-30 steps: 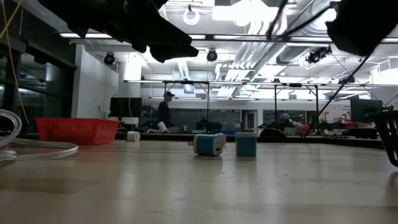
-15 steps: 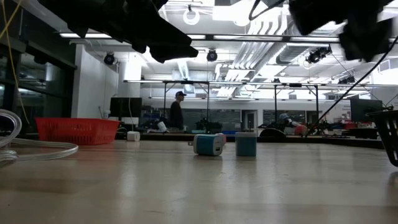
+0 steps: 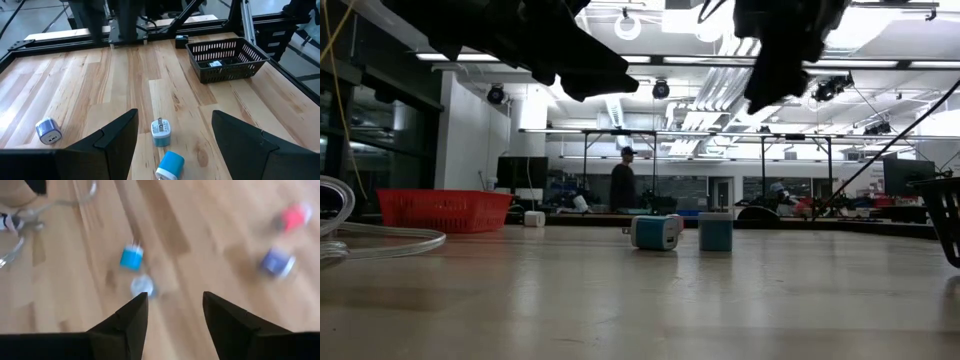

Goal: Pick & Place Office items
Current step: Put the white charger adapter into the black bin

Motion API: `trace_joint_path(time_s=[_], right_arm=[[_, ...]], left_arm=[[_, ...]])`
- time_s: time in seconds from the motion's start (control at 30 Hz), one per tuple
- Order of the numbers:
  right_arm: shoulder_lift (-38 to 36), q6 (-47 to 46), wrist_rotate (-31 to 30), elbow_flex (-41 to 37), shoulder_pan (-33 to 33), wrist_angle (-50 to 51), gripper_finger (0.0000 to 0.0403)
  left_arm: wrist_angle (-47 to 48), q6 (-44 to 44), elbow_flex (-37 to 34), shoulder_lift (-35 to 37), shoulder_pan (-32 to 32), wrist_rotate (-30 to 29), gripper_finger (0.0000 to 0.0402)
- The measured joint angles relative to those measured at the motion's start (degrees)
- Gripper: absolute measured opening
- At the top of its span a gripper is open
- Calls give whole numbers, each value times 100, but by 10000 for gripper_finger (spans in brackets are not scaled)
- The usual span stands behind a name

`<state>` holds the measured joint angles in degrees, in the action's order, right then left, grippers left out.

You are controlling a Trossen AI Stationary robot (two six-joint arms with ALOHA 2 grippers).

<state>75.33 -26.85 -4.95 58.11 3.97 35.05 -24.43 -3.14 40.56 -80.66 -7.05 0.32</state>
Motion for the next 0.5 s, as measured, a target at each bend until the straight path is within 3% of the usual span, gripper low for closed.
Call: trace_joint_path(time_s=[0.2, 0.5], right_arm=[[0, 1416, -475, 0, -267, -751, 176], [0, 2568, -1489, 0, -570, -655, 176]], left_arm=[[0, 18, 0, 0, 2, -44, 246], [0, 169, 0, 0, 0, -44, 246]])
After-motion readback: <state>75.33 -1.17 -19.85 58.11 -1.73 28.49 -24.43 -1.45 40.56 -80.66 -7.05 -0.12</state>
